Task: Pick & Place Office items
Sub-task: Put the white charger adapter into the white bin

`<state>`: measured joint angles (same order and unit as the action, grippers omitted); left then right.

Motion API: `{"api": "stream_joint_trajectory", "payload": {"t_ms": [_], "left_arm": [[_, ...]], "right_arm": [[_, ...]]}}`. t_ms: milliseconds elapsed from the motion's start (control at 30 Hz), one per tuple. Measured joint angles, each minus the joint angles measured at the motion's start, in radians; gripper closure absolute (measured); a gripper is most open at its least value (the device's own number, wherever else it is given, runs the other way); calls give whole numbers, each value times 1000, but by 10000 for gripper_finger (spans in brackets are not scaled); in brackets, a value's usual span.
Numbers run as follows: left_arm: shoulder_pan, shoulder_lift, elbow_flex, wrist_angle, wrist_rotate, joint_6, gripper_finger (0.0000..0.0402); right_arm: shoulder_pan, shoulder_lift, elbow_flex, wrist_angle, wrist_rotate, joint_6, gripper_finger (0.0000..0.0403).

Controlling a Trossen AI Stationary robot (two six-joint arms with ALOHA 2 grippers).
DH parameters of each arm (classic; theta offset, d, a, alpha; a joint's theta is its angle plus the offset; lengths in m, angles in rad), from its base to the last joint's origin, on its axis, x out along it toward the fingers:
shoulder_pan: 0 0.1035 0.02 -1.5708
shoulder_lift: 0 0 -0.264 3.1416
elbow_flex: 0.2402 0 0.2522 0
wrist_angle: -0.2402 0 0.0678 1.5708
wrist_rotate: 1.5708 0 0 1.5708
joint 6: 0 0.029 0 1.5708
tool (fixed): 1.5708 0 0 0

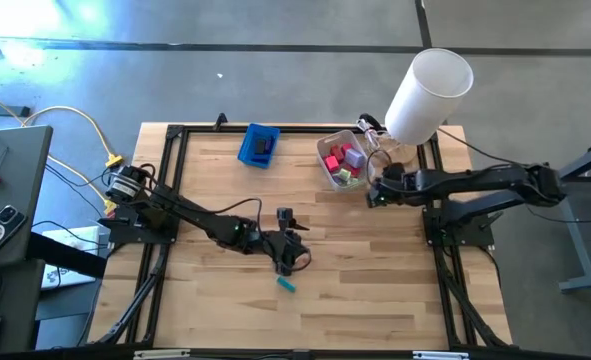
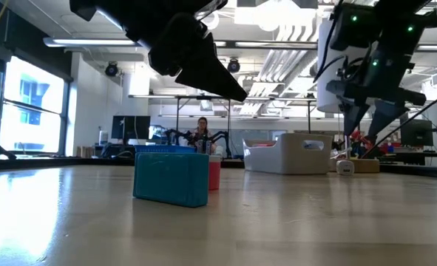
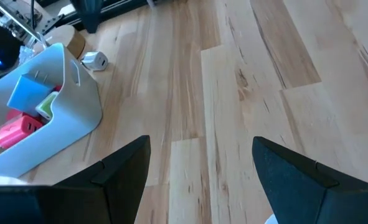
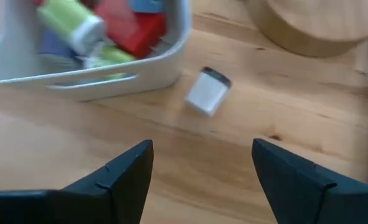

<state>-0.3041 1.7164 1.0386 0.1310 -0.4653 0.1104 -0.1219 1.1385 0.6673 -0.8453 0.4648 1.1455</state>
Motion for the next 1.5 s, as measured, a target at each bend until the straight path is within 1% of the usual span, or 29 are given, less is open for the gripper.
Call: {"api": "stream_joint_trajectory", "payload": {"t_ms": [133,233,467,567,800,1033,1500], "left_arm": [[0,0,0,-5,0,-14,129],[0,0,0,-6,0,-14,129],[0,0,0,-17,3,-14,129],[0,0,0,-37,3,-13,129],[0,0,0,-53,3,-13,129],[0,0,0,-57,2,-13,129],[0,0,0,-57,2,-13,129]], "right_arm": [[-42,56,0,-6,7,8,141],[-62,108,0,40,18,-44,141],[-122,203,0,72,17,-43,141],[-138,226,-1,127,17,-81,141],[-150,243,-1,202,15,-118,141],[-188,243,-1,197,2,-122,141],[-189,243,-1,212,5,-122,141]]}}
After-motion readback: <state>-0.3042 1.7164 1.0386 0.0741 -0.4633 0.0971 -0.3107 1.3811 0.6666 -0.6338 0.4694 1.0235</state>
